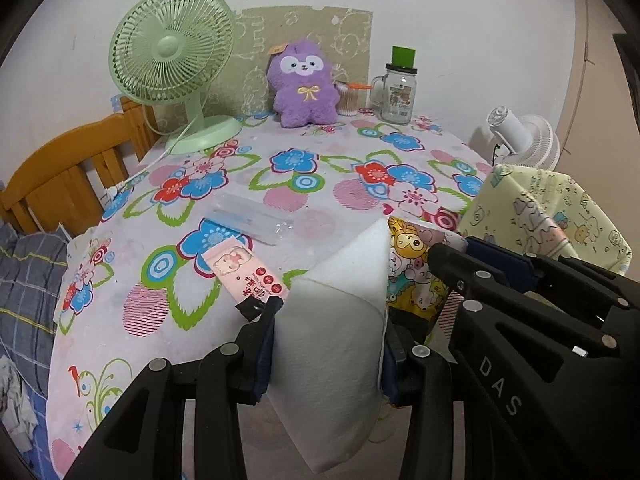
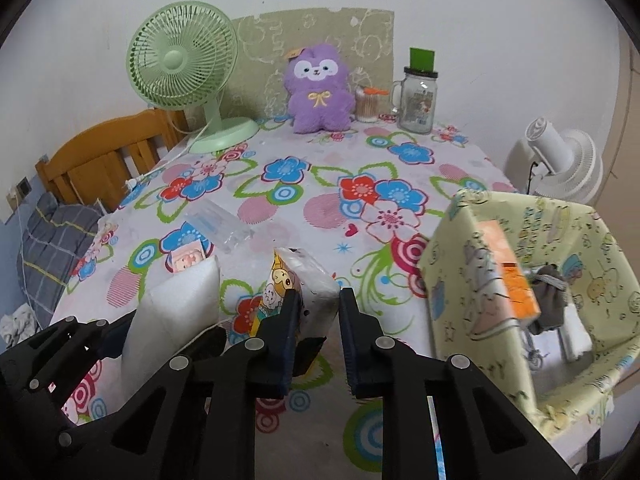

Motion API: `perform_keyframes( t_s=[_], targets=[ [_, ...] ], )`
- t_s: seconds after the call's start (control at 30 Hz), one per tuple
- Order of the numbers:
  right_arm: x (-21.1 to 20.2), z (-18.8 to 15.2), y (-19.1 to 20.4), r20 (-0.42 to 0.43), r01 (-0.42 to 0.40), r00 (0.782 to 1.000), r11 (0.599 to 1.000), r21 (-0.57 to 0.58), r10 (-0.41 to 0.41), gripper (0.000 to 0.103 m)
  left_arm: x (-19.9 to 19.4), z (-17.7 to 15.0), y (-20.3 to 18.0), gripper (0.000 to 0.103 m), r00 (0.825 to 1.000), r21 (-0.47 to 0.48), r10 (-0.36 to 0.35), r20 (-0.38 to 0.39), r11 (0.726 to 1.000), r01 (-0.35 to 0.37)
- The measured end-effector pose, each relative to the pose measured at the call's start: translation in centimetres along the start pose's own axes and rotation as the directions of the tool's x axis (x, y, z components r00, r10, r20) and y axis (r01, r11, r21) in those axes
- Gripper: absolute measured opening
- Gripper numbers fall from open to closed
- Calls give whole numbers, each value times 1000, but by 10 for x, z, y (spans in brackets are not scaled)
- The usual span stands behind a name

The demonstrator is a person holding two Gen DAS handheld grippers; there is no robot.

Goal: Organize soft objects
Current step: 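Carry the white napkin and cartoon pack with both tools over the paper box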

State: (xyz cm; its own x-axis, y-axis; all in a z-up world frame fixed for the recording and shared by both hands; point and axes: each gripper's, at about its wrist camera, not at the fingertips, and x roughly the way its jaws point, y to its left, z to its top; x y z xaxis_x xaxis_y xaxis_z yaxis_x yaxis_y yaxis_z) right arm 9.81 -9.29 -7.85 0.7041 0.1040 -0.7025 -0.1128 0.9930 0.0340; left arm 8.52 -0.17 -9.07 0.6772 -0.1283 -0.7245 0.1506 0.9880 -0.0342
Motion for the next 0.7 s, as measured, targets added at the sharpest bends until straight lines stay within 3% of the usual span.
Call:
perform_keyframes(
  t_s=[0.7],
  targets=[
    [-57, 7, -24, 94, 47, 994, 999, 14, -48, 22, -45, 14, -33, 44, 996, 57, 12, 90, 998, -17]
  ],
)
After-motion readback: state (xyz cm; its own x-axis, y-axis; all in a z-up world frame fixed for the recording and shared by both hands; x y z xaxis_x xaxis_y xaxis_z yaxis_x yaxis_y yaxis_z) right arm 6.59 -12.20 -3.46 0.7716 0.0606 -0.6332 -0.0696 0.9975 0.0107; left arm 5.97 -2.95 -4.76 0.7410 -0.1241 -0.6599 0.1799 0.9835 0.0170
